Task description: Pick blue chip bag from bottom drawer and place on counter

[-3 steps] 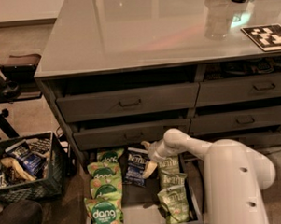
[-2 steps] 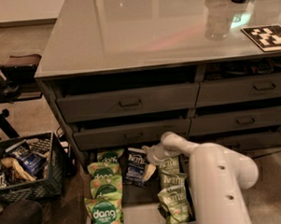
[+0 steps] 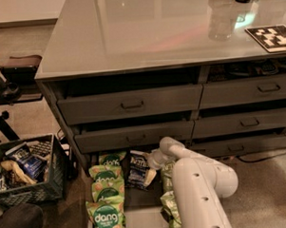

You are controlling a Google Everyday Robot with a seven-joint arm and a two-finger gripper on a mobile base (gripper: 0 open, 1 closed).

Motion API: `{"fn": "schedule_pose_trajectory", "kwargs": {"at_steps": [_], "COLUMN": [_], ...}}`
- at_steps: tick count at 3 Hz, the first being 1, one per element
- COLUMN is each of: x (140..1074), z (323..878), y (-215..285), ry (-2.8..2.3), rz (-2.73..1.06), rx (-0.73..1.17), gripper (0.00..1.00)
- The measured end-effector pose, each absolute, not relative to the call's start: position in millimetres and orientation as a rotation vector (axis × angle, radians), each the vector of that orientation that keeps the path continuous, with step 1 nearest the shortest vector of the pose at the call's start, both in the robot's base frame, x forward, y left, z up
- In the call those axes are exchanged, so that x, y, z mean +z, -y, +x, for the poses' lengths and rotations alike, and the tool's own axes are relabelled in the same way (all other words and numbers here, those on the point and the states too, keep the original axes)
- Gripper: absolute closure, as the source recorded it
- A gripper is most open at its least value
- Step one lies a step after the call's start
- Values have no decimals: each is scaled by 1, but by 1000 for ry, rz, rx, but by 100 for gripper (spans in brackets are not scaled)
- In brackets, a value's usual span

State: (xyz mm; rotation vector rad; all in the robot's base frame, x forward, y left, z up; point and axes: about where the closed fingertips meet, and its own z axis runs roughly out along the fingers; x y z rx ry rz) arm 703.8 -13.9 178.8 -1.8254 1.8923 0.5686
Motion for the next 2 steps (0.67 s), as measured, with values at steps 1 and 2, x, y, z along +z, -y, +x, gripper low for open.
{"fn": "schedule_pose_trajectory", "kwargs": {"at_steps": [1, 2], "x": [146, 129], "z": [710, 711], "y": [3, -7], "ry": [-1905, -1921], "rz": [-1833, -1832], "rx": [595, 618], "gripper": [0, 0]}}
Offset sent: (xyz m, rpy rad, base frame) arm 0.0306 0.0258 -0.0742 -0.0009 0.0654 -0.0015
